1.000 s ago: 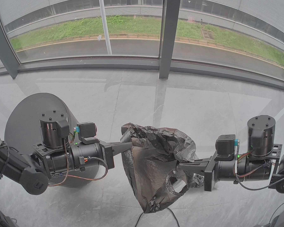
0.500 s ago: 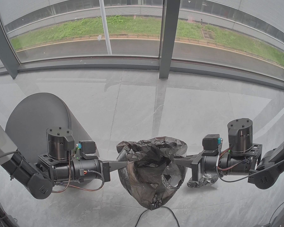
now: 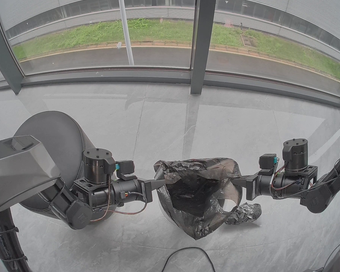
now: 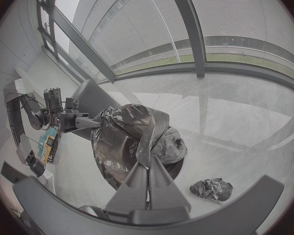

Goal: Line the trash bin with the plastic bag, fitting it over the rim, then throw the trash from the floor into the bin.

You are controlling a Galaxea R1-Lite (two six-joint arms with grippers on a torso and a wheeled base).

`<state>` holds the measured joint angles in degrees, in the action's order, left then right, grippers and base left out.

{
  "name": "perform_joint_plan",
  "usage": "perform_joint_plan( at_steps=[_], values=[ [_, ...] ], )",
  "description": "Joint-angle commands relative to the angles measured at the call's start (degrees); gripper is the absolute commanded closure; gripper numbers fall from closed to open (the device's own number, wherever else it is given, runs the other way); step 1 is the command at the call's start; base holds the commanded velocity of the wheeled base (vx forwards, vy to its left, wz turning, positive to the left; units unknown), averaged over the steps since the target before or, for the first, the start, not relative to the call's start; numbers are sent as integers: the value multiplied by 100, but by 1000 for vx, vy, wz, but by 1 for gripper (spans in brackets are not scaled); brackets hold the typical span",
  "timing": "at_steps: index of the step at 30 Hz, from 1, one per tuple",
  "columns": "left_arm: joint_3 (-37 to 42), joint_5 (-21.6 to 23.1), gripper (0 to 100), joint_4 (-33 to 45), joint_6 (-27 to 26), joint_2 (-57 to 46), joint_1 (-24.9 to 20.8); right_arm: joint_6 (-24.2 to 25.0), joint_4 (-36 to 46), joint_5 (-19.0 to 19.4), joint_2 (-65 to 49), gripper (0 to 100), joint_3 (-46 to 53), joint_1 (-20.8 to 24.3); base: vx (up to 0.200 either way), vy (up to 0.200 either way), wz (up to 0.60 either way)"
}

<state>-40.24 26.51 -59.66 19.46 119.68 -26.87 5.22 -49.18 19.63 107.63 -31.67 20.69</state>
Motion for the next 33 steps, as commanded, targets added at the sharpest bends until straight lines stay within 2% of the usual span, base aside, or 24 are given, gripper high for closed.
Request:
perform_joint_plan(
  at_steps=[1,5,8,11,16,20,21,26,33],
  values=[
    [-116,-76,100,-204,6,425,-99,-21,-145,50,461,100,-67,32,0,0,0],
    [-133,-103,100,-608,-12,706,-91,-12,-619,68,795,100,-173,260,0,0,0],
    [-28,-287,100,-977,6,865,-82,-3,-778,76,979,100,-278,419,0,0,0],
    [271,-595,100,-1276,-3,908,-29,6,-786,76,1067,100,-366,550,0,0,0],
    [816,-586,100,-1513,-38,882,85,-21,-786,68,1111,100,-305,594,0,0,0],
    [816,-595,100,-1513,-38,917,85,-30,-786,41,1058,100,-234,454,0,0,0],
    [781,-604,100,-1487,-56,944,76,-135,-786,32,1049,100,-182,216,0,0,0],
    [693,-639,100,-1557,-144,1181,200,-865,-795,68,1322,100,-182,-364,0,0,0],
    [139,-639,100,-1628,-241,1322,243,-768,-1331,68,1832,100,-349,-372,0,0,0]
  ],
)
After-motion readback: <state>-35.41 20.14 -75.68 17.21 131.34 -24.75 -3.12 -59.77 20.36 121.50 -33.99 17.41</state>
